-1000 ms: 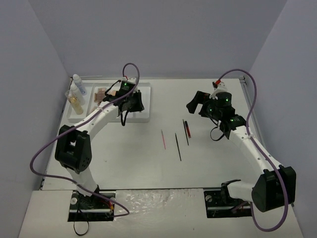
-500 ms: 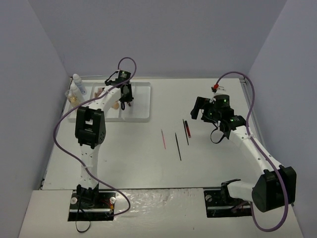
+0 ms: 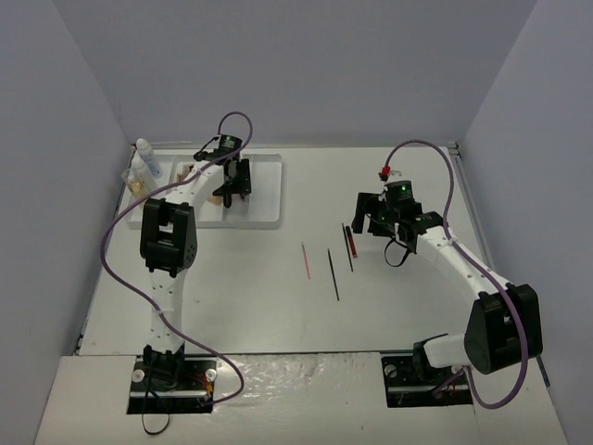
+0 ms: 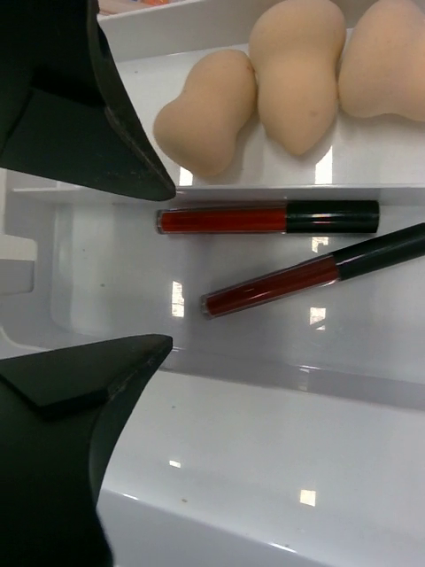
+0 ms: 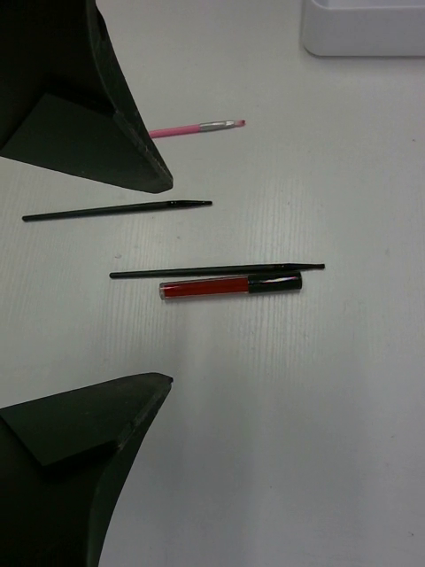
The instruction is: Organize the makeup
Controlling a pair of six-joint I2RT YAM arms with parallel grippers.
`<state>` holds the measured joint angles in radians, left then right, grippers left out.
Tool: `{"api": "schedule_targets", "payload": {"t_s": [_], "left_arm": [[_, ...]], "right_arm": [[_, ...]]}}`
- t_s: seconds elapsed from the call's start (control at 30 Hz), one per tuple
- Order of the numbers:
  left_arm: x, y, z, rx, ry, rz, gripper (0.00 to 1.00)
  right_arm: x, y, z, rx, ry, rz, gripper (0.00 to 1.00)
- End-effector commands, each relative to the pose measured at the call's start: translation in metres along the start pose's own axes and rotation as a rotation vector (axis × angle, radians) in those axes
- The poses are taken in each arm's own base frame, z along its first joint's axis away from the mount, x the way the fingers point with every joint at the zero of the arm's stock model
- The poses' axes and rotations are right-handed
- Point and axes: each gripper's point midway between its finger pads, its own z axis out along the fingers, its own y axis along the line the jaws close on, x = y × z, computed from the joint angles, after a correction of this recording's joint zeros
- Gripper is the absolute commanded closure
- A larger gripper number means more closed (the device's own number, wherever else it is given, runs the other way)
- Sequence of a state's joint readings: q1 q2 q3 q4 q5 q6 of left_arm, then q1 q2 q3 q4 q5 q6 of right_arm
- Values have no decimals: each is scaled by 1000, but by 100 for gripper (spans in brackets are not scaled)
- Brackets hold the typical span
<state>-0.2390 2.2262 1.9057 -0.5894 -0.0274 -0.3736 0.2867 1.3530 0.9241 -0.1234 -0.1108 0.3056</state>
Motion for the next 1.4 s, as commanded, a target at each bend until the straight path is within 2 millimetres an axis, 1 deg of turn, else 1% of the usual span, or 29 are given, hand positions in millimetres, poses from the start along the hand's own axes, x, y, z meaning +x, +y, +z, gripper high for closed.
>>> {"api": "schedule_targets", "payload": {"t_s": [0.0, 0.07, 0.1, 0.13, 0.23, 0.37, 0.4, 0.47, 0.53, 0.6, 0.7, 0.83, 1.0, 1.1, 1.17, 1.2, 1.27, 1.3, 1.37], "left_arm": [[-49, -4, -78, 50, -184, -15, 37], [-60, -6, -118, 89, -262, -16, 33], [-62, -7, -129, 107, -283, -14, 32], [-61, -8, -139, 124, -298, -13, 29], [-52, -5, -174, 160, -338, -6, 14], [-32, 5, -200, 169, -363, 17, 8], [-25, 10, -208, 165, -373, 18, 6], [-19, 17, -226, 157, -410, 23, 4], [-7, 24, -229, 147, -416, 28, 3], [1, 34, -236, 118, -442, 32, 3], [7, 41, -248, 104, -476, 28, 3], [15, 45, -251, 100, -474, 27, 3], [20, 39, -248, 136, -456, 14, 3], [22, 35, -247, 154, -449, 3, 3], [22, 27, -248, 201, -447, -3, 3], [22, 23, -249, 222, -446, -6, 3], [23, 11, -250, 280, -441, -24, 3], [22, 6, -251, 304, -440, -31, 3], [23, -9, -253, 353, -436, -30, 3]], "right_arm": [[-10, 9, 6, 15, -15, -57, 26], [-4, 9, 13, 26, 10, -70, 31], [1, 9, 18, 31, 30, -74, 35], [5, 9, 22, 36, 46, -79, 39], [12, 12, 31, 49, 74, -96, 47], [27, 4, 46, 91, 124, -101, 60], [31, 3, 51, 97, 140, -102, 61], [35, 1, 56, 104, 156, -102, 65], [37, -5, 63, 135, 166, -108, 68], [40, -7, 70, 146, 177, -110, 70], [43, -8, 77, 150, 193, -115, 72], [45, -12, 83, 167, 198, -116, 75], [54, -15, 89, 170, 224, -113, 78], [61, -22, 91, 180, 242, -102, 85], [64, -27, 90, 193, 246, -94, 90], [64, -30, 88, 200, 244, -93, 94], [61, -31, 85, 205, 228, -95, 99], [59, -30, 83, 203, 220, -94, 100], [44, -21, 73, 178, 172, -88, 100]]}}
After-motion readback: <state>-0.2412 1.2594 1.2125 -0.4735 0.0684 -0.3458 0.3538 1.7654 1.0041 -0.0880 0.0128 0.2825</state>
